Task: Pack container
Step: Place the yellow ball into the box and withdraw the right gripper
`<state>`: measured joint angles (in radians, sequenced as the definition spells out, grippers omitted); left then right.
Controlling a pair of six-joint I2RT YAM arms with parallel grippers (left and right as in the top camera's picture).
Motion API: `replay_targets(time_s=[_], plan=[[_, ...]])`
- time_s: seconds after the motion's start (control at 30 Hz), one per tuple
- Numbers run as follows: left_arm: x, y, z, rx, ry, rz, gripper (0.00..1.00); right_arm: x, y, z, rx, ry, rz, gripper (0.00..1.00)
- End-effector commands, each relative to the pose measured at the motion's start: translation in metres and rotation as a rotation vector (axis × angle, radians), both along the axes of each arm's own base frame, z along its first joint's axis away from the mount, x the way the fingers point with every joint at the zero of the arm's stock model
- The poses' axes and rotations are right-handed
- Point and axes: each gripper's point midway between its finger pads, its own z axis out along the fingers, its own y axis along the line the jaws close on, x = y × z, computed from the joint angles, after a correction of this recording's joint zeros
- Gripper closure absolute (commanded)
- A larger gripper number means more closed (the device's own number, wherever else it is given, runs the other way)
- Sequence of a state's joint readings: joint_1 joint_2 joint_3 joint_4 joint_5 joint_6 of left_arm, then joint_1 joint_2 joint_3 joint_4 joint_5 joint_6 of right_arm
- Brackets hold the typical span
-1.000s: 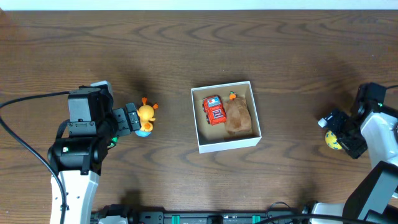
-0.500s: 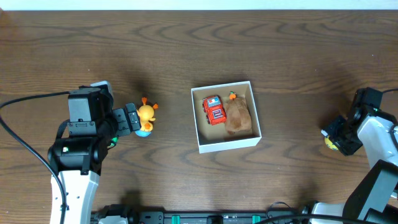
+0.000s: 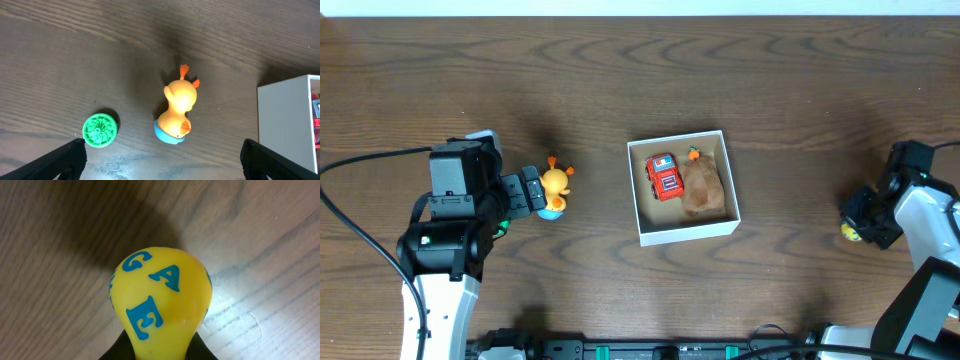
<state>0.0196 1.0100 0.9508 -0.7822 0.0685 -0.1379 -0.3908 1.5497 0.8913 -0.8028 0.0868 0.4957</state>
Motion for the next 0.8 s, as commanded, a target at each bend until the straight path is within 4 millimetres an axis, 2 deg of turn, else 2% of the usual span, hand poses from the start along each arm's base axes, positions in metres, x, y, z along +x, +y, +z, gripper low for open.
replay_targets(time_s=[0.0,0.07,0.13,0.27,0.37,0.47,0.6,0.7,0.77], plan=[[0.002,0.001,0.006,-0.005,-0.014,0.011,0.02,0.031,0.002,0.042,-0.060,-0.116,0.083,0.99],[0.002,0.001,0.006,-0.005,-0.014,0.011,0.02,0.048,0.016,0.068,-0.065,-0.182,0.183,0.99],[0.002,0.001,0.006,-0.005,-0.014,0.011,0.02,0.065,0.039,0.097,-0.059,-0.257,0.295,0.99],[0.002,0.001,0.006,-0.005,-0.014,0.011,0.02,0.089,0.108,0.151,-0.020,-0.420,0.563,0.99],[0.002,0.001,0.006,-0.005,-0.014,0.011,0.02,0.093,0.161,0.173,-0.002,-0.489,0.725,0.99],[0.002,0.001,0.006,-0.005,-0.014,0.011,0.02,0.089,0.220,0.179,0.022,-0.531,0.919,0.99],[0.002,0.001,0.006,-0.005,-0.014,0.011,0.02,0.074,0.288,0.168,0.041,-0.527,1.184,0.98],[0.002,0.001,0.006,-0.005,-0.014,0.011,0.02,0.065,0.323,0.150,0.064,-0.487,1.290,0.96],[0.002,0.001,0.006,-0.005,-0.014,0.011,0.02,0.061,0.338,0.135,0.080,-0.455,1.331,0.96]])
